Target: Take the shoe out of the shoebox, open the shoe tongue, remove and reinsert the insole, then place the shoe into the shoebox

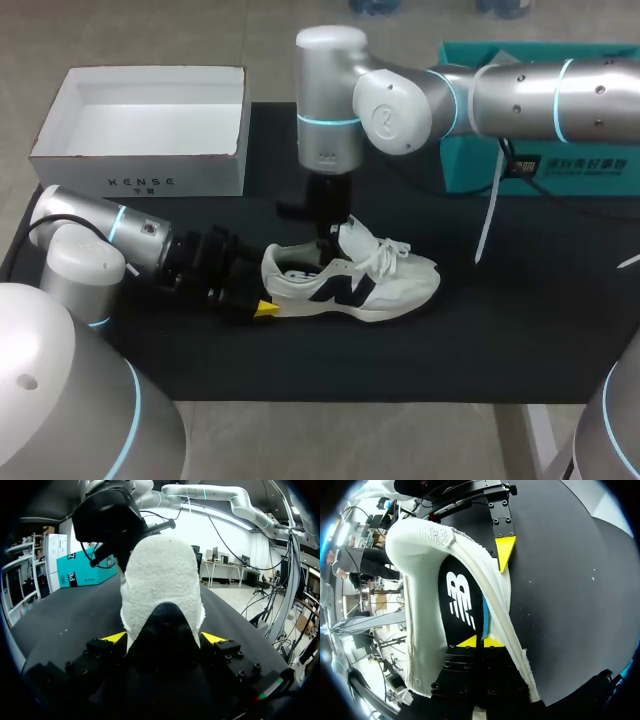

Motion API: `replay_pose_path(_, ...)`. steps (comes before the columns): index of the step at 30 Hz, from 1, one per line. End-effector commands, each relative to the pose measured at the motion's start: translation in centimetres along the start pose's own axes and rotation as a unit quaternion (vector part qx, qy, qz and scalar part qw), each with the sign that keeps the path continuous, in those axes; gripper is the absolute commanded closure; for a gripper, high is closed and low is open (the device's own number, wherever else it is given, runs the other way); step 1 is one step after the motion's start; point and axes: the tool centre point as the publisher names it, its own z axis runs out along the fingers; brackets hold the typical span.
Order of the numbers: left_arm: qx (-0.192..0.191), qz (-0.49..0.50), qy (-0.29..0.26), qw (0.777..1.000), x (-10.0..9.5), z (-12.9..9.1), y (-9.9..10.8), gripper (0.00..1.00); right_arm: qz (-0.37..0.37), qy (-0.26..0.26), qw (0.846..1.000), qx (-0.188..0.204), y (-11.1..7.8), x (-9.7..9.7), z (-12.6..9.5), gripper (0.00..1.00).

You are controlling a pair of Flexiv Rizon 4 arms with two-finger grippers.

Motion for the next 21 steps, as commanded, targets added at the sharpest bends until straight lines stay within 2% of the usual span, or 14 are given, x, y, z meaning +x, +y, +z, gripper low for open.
replay_pose_path(1, -0.001, 0.0, 0.001, 1.0, 0.0, 0.2, 0.4, 1.0, -0.002, 0.0, 1.0, 0.001, -0.1, 0.5, -1.1, 1.0)
replay_pose_path(14, -0.001, 0.0, 0.001, 1.0, 0.0, 0.2, 0.4, 1.0, 0.009, -0.023, 1.0, 0.01, -0.9, 1.9, -3.7, 1.0)
replay_pose_path(21, -0.001, 0.0, 0.001, 1.0, 0.0, 0.2, 0.4, 1.0, 0.026, -0.037, 0.999, 0.004, -2.3, 2.3, -4.7, 1.0)
